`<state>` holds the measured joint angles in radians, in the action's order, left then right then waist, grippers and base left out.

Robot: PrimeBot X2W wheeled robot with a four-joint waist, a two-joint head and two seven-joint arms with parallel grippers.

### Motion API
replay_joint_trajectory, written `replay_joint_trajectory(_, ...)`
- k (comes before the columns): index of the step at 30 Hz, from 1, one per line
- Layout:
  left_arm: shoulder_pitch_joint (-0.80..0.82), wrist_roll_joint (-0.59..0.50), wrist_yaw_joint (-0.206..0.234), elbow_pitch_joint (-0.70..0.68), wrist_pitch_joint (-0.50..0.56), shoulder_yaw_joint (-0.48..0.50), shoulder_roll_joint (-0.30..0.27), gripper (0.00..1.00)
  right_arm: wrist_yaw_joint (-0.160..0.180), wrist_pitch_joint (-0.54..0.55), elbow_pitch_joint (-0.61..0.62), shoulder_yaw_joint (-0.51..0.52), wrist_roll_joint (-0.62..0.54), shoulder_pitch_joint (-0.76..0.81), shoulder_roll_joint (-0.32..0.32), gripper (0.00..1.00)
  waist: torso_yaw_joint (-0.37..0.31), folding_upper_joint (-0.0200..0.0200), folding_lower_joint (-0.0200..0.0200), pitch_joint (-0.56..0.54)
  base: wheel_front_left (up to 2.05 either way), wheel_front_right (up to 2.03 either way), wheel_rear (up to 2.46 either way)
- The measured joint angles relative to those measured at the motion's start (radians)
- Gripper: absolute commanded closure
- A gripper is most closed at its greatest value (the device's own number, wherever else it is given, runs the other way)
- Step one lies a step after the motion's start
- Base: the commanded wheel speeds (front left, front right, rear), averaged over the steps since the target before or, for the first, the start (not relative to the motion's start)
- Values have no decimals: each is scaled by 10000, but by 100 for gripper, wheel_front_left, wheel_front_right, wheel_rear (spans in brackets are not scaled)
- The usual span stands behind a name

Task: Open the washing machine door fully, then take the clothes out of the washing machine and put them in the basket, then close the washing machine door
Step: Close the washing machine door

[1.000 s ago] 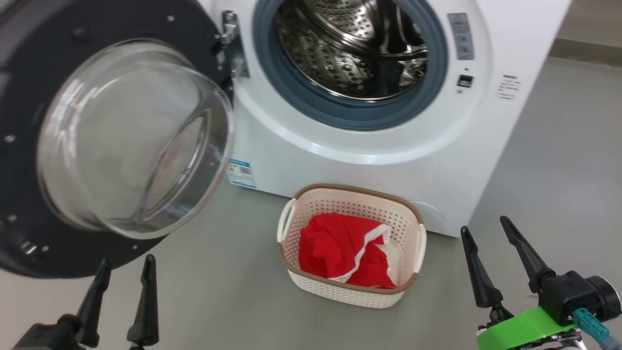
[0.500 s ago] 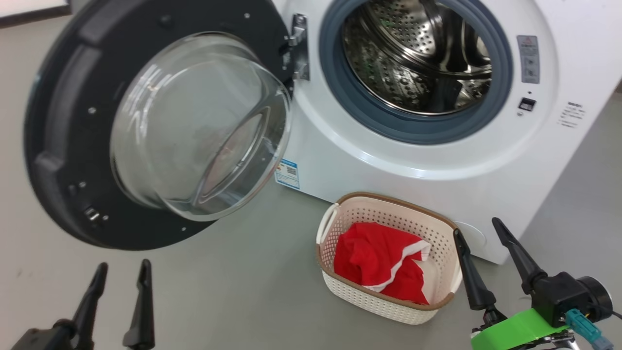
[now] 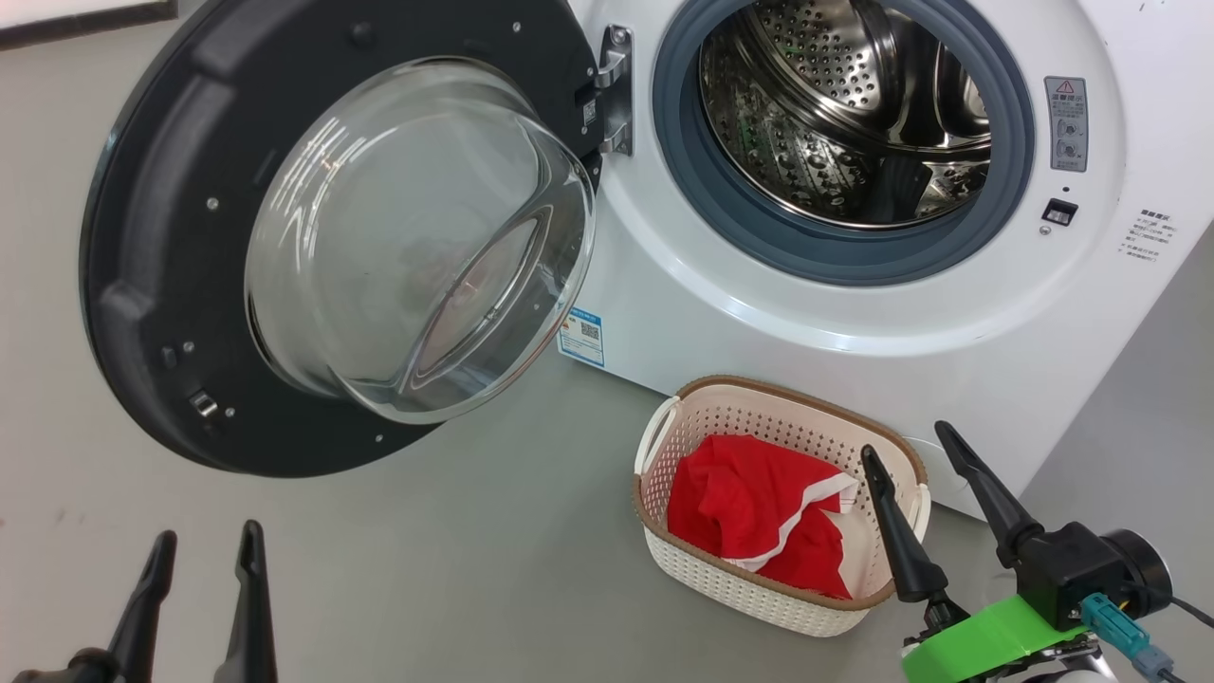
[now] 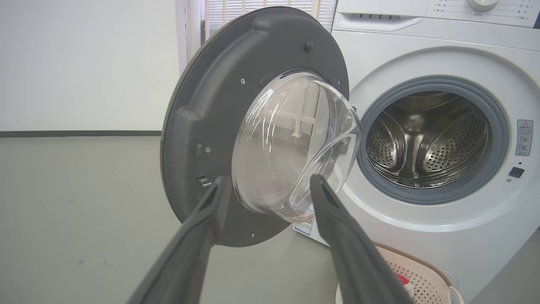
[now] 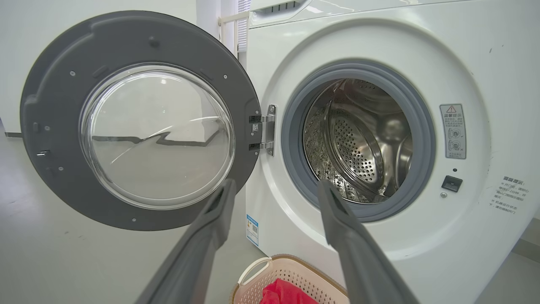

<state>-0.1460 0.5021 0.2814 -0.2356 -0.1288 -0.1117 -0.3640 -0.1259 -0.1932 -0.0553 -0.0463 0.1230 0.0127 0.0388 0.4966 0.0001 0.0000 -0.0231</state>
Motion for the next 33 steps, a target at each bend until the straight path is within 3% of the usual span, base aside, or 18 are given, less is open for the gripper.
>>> replay_joint_trajectory(5,-3,8,2,0,-61,59,-27,0,0,0,-52,4,0,-3,0,0,-20,0,0,-18,0,0,0)
replay_joint_trajectory(6,-3,8,2,0,-61,59,-35,19,0,0,-58,8,0,-3,0,0,-26,0,0,-23,0,0,0)
replay_joint_trajectory(7,-3,6,6,6,-59,56,-50,67,0,0,-63,13,0,-3,0,0,-32,0,0,-31,0,0,0)
replay_joint_trajectory(8,-2,-8,23,38,-46,48,-109,100,0,0,-61,27,0,-3,0,0,-45,0,1,-35,0,0,0)
replay_joint_trajectory(15,375,56,102,232,-343,299,-84,100,0,21,38,176,-2,9,-2,0,-85,0,0,45,0,0,0)
replay_joint_trajectory(21,1949,698,58,844,-855,1016,105,100,0,192,219,376,-107,46,0,0,-169,0,0,109,0,0,0)
replay_joint_trajectory(28,4169,1544,-520,1894,-1120,1919,194,100,0,414,499,499,-288,63,2,0,-335,0,0,284,0,0,0)
replay_joint_trajectory(33,6049,2654,-834,3735,-1158,2759,267,100,0,545,656,512,-359,61,0,0,-458,0,0,452,0,0,0)
